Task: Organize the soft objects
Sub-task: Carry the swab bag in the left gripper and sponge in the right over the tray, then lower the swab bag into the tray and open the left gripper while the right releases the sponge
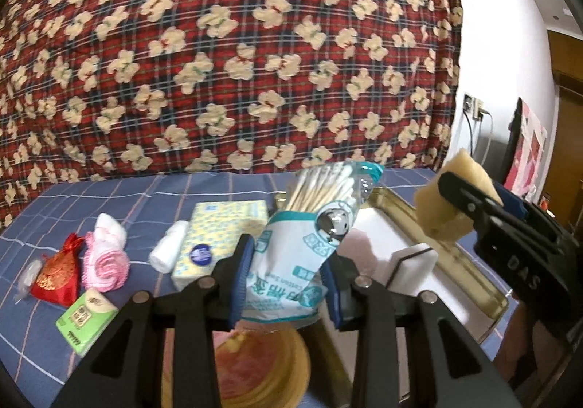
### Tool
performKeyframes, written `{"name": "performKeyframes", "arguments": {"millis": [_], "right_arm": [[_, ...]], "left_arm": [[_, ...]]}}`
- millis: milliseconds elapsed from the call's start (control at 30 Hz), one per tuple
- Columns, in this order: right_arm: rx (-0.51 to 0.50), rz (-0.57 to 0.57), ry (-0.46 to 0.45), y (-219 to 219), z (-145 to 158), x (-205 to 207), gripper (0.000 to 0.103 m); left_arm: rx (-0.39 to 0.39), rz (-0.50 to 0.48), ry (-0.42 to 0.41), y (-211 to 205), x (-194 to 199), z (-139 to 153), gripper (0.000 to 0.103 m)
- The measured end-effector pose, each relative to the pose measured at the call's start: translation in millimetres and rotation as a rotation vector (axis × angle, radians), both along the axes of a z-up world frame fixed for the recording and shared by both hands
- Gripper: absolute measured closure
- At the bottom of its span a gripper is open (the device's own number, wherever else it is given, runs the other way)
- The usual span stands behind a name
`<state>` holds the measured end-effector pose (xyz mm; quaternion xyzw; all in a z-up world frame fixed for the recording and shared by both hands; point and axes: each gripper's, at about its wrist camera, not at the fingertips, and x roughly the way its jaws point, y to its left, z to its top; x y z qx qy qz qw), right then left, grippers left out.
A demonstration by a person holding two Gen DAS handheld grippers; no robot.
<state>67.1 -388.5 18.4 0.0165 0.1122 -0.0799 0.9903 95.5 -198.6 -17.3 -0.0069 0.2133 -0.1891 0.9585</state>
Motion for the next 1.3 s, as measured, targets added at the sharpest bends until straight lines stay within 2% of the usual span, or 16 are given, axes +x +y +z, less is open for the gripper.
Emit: {"name": "performKeyframes", "arguments": {"millis": [200,400,833,900,967,1033,1167,1300], "right_arm": [[0.050,0.023,0.067,-25.5,4.0,16.6,0.045],[0.065,0.023,0.143,-43.6,5.0,37.6,0.045],[0.066,0.080,0.285,-48.4,-0.7,74.9,0.043],[0.058,0.088,0.298,-46.1,-3.1,77.3,0.037],[0.056,0.084,0.304,-45.6,-5.3,78.8,0.027],[0.071,0.088,0.306,-47.5,-6.9,78.3,0.027],[0.074,0.064,0.273,-49.2,-3.6,71.9,0.026],[0.089,0.064,0.236,-47.5,0.5,62.8,0.024]], "left_arm": [[0.046,-0.045,0.024,-23.3,2.1,3.6,0.069],[0.105,-0.055,0.085,-41.7,12.2,0.7,0.069],[0.169,-0.084,0.151,-59.9,24.8,-6.0,0.068],[0.167,-0.085,0.157,-60.4,25.2,-7.3,0.064],[0.163,-0.079,0.154,-59.7,24.0,-6.7,0.052],[0.155,-0.077,0.137,-57.7,20.7,-4.0,0.042],[0.144,-0.065,0.105,-51.8,14.8,2.8,0.031],[0.120,-0.038,0.068,-39.5,6.3,7.9,0.028]]}}
